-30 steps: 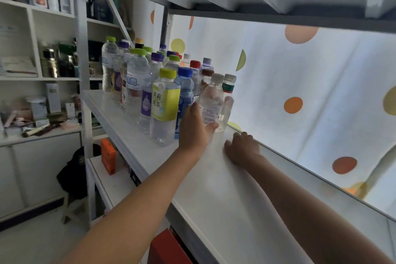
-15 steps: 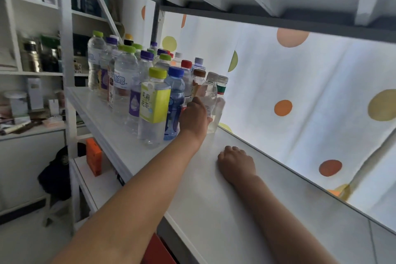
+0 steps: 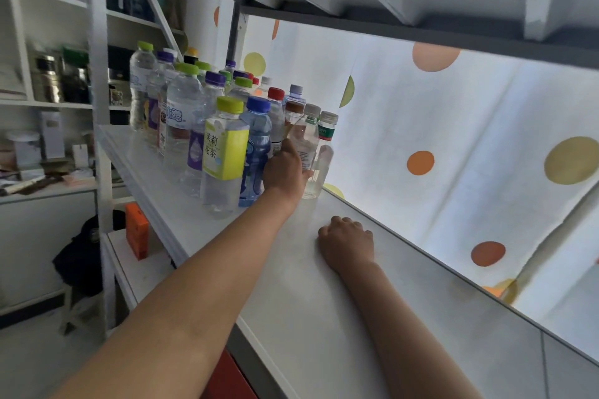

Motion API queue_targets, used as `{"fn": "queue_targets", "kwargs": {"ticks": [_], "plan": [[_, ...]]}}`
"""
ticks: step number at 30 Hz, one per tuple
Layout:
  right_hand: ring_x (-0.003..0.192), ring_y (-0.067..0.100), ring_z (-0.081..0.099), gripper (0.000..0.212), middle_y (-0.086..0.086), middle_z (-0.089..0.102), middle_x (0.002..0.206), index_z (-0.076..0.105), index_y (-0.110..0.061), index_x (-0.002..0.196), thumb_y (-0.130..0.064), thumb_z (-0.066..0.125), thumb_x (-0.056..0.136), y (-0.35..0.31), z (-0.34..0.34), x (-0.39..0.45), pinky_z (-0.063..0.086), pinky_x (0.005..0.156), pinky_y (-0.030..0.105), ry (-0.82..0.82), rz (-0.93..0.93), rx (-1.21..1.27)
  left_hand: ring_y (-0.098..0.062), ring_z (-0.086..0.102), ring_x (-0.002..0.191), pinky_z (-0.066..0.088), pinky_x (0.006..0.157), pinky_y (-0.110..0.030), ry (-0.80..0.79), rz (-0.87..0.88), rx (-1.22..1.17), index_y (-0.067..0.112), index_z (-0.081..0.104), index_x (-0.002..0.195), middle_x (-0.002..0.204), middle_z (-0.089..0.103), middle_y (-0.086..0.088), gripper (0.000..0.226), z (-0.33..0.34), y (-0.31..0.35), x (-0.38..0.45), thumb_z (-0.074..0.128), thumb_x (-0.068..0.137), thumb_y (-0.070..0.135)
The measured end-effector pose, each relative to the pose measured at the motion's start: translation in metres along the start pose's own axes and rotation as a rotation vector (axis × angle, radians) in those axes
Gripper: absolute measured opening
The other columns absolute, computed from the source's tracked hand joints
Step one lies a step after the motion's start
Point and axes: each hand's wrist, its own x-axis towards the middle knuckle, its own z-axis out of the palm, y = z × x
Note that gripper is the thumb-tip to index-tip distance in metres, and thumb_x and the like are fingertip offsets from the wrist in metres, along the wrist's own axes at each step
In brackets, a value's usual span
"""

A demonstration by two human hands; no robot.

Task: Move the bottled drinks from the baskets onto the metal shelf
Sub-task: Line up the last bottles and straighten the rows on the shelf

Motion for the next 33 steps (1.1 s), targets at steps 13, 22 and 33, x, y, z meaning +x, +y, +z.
{"fn": "queue_targets", "kwargs": {"ticks": [13, 22, 33], "plan": [[0.120, 0.031, 0.053, 0.033, 0.012, 0.059, 0.126, 0.059, -0.012, 0.117, -0.025, 0.035, 0.099, -0.002, -0.010, -0.013, 0.041, 0.099, 0.038, -0.030, -0.003, -0.014, -0.033, 0.060, 0.105, 0.041, 0.075, -0.034, -0.471, 0.295, 0.242, 0.008, 0.055, 0.116, 0.117, 0.062, -0.017, 0.025, -0.017, -0.036, -0.068, 0.046, 0.094, 0.015], [0.118, 0.035, 0.054, 0.042, 0.016, 0.058, 0.130, 0.058, -0.015, 0.120, -0.039, 0.031, 0.101, -0.077, -0.019, -0.090, 0.042, 0.102, 0.044, -0.121, 0.048, 0.019, -0.028, 0.054, 0.109, 0.044, 0.092, -0.039, -0.767, 0.474, 0.110, 0.012, 0.056, 0.113, 0.122, 0.057, -0.013, 0.034, -0.101, -0.105, -0.101, 0.034, 0.103, 0.036], [0.138, 0.032, 0.040, 0.045, 0.011, 0.056, 0.139, 0.050, -0.015, 0.140, -0.033, 0.044, 0.099, -0.241, -0.012, -0.158, 0.024, 0.119, 0.046, 0.248, -0.418, 0.041, -0.020, 0.030, 0.142, 0.024, 0.118, -0.040, -0.434, 0.462, -0.088, 0.012, 0.042, 0.142, 0.151, 0.040, -0.006, 0.046, -0.201, -0.264, -0.132, 0.040, 0.103, 0.035]]}}
